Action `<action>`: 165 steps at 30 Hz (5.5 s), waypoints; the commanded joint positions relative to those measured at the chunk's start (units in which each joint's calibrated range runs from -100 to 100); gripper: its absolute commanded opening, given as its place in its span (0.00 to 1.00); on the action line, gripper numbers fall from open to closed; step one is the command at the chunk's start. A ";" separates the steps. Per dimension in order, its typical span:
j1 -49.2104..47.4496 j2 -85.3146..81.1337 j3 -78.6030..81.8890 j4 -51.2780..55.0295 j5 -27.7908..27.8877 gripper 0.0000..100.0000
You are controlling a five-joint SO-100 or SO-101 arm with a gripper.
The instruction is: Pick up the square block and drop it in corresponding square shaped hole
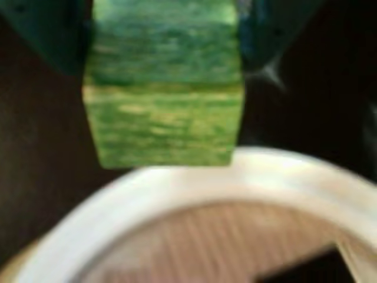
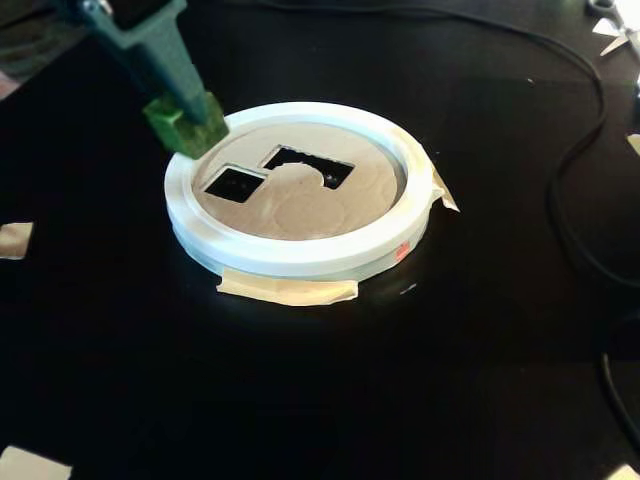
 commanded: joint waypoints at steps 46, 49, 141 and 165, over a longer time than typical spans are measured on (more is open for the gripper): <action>-17.92 23.83 -3.81 -20.17 -0.73 0.33; -16.80 23.83 -2.90 -20.07 -0.05 0.33; 41.38 -80.52 79.52 -9.43 29.55 0.89; 42.63 -80.52 80.16 -10.53 29.50 0.88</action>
